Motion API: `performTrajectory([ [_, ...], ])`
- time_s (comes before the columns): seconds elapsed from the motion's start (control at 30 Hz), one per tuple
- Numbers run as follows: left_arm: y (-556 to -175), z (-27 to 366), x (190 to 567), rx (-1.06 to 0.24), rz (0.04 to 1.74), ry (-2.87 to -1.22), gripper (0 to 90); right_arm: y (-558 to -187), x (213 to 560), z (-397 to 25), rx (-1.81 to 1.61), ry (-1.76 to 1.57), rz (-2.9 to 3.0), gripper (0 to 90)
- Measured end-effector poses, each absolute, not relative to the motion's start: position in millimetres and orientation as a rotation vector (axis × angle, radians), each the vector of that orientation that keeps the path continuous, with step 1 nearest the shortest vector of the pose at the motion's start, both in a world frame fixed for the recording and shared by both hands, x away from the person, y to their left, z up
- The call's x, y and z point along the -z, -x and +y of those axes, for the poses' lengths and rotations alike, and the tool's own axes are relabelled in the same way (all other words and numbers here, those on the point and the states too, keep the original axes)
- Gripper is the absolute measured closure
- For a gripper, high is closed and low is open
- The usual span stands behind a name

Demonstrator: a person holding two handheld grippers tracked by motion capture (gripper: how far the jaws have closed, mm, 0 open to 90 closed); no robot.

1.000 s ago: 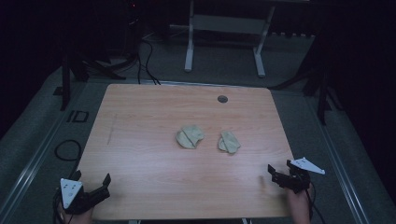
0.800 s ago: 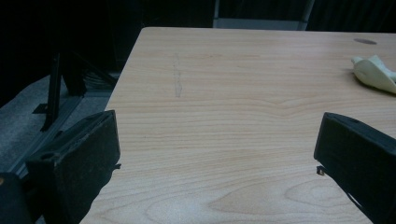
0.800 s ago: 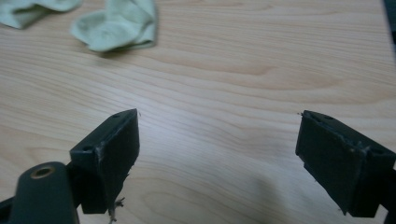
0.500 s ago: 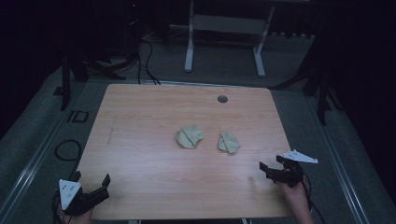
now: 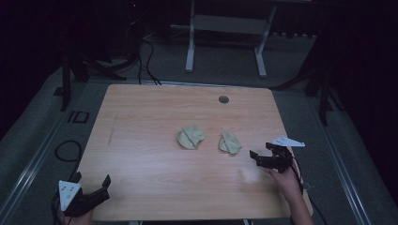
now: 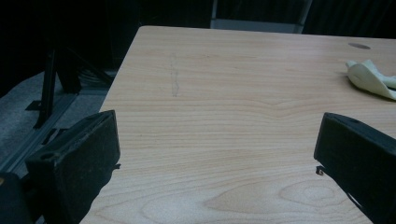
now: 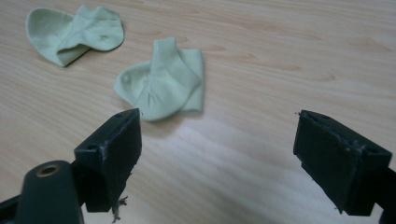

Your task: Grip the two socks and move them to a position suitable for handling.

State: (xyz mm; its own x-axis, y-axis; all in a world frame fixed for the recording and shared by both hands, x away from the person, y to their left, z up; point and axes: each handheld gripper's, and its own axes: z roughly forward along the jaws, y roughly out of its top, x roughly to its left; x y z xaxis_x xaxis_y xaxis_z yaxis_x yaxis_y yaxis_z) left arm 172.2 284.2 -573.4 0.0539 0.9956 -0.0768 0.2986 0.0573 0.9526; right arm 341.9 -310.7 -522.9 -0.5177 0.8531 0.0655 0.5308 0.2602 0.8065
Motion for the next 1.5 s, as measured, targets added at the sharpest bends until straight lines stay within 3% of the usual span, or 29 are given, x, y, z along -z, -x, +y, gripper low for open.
performTrajectory([
  [0.73,-172.2,284.2,573.9,-0.944,1.398,-1.410,0.5,-395.0,536.8,-220.7,-1.012,-1.087,2.348,25.9],
  [1.1,-171.9,283.8,574.5,-0.938,1.394,-1.418,0.5,-409.7,555.9,-206.6,-0.909,-1.090,2.393,33.6],
  [1.3,-172.3,284.5,575.3,-0.925,1.402,-1.418,0.5,-402.9,559.5,-200.9,-0.874,-1.095,2.345,34.1],
  [1.5,-171.9,284.4,575.1,-0.927,1.402,-1.417,0.5,-399.6,561.0,-201.0,-0.887,-1.119,2.307,40.1],
])
